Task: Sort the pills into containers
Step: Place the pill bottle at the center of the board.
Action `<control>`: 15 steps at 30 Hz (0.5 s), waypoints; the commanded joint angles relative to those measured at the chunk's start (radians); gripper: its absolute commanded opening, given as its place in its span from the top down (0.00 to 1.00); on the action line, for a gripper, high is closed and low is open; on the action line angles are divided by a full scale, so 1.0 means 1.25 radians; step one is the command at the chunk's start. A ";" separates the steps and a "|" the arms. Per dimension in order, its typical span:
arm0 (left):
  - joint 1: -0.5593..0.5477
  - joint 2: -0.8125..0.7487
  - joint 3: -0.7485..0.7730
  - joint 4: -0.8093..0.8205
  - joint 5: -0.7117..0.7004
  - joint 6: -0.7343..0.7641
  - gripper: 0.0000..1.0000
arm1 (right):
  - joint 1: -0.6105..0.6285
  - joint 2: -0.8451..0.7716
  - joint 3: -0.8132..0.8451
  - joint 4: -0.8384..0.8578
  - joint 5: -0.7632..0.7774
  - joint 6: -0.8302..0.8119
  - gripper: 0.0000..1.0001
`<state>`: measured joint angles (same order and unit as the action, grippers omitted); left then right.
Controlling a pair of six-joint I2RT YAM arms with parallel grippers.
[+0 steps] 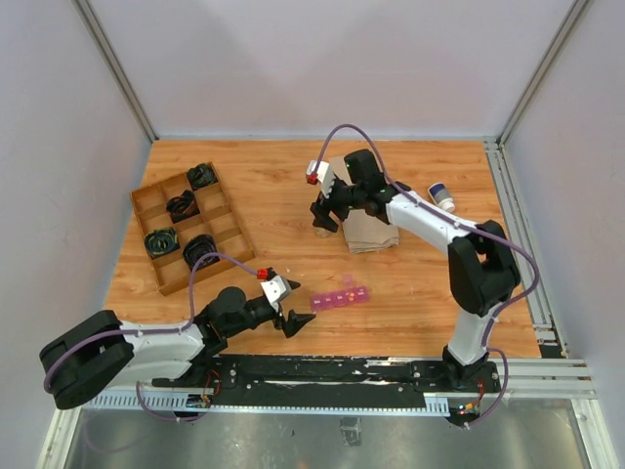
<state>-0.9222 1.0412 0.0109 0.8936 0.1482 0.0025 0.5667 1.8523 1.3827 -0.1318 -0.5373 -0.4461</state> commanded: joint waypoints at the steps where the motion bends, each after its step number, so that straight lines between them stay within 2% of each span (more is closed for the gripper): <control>1: 0.000 0.030 0.024 0.072 0.022 0.052 0.08 | -0.016 -0.118 -0.027 -0.040 -0.087 0.009 0.22; 9: -0.004 0.091 0.048 0.102 0.060 0.152 0.09 | -0.095 -0.269 -0.094 -0.224 -0.385 0.002 0.17; 15: -0.004 0.208 0.085 0.160 0.100 0.217 0.09 | -0.170 -0.321 -0.222 -0.244 -0.419 -0.012 0.19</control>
<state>-0.9226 1.2163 0.0711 1.0023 0.2241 0.1852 0.4171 1.4487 1.1706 -0.3511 -0.9779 -0.4507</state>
